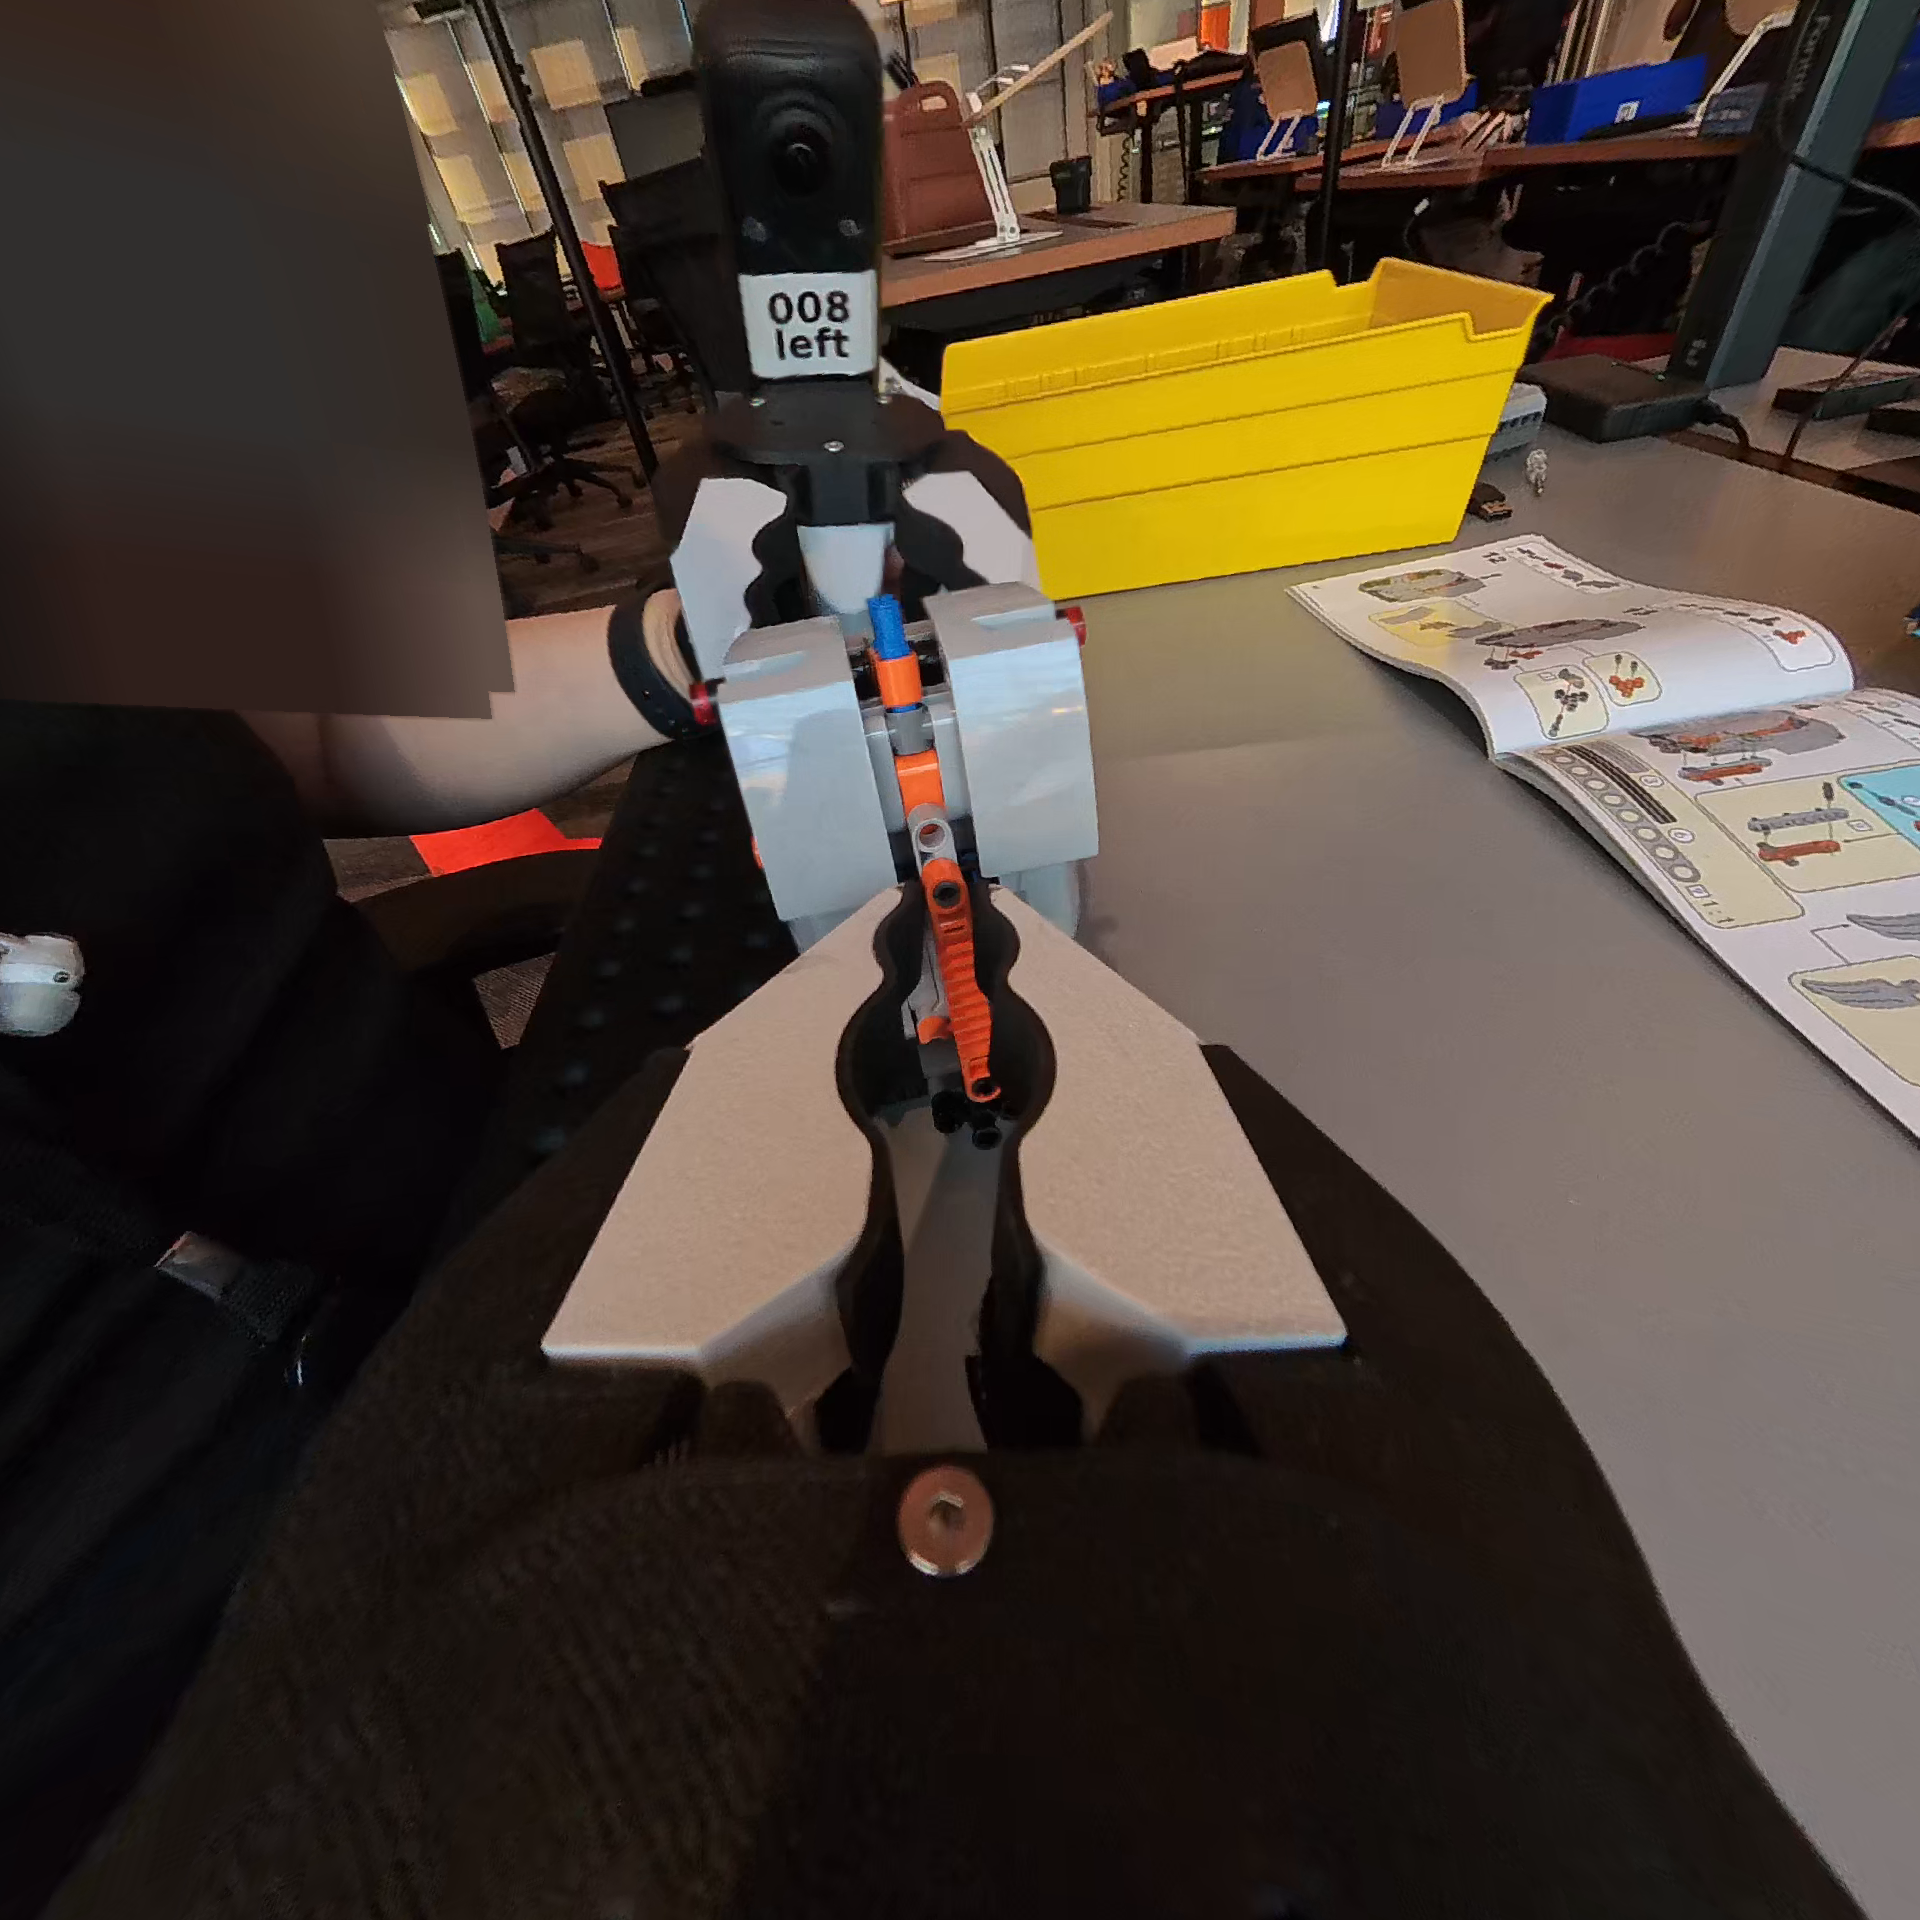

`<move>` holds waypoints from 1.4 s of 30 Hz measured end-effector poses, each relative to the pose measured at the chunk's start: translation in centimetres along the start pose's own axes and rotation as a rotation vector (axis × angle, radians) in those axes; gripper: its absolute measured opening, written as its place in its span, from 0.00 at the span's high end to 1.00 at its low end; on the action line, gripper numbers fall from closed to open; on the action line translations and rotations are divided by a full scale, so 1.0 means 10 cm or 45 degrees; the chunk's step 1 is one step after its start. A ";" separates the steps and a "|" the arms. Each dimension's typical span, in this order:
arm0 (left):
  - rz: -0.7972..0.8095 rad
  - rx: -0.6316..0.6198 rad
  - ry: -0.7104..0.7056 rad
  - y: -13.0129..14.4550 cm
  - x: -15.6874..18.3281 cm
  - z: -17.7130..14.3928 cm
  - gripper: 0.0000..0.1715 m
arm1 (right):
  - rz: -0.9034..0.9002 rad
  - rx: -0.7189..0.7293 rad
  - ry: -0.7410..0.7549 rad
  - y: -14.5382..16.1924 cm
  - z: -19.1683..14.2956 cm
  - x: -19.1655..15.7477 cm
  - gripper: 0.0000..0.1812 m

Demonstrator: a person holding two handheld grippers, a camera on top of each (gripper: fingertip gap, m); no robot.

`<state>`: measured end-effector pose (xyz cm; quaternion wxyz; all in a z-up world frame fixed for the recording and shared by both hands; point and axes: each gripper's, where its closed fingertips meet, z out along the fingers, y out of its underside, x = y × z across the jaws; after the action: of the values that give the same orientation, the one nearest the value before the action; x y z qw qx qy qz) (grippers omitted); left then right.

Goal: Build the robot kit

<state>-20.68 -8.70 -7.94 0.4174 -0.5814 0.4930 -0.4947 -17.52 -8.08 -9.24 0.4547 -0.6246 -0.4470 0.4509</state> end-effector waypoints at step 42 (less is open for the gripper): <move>0.112 0.019 -0.018 0.08 0.02 -0.01 0.62 | -0.120 -0.005 -0.011 -0.03 0.05 -0.15 0.97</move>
<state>-20.94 -9.04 -8.71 0.4464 -0.5595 0.5114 -0.4755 -18.35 -9.36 -8.83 0.4722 -0.6018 -0.4787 0.4310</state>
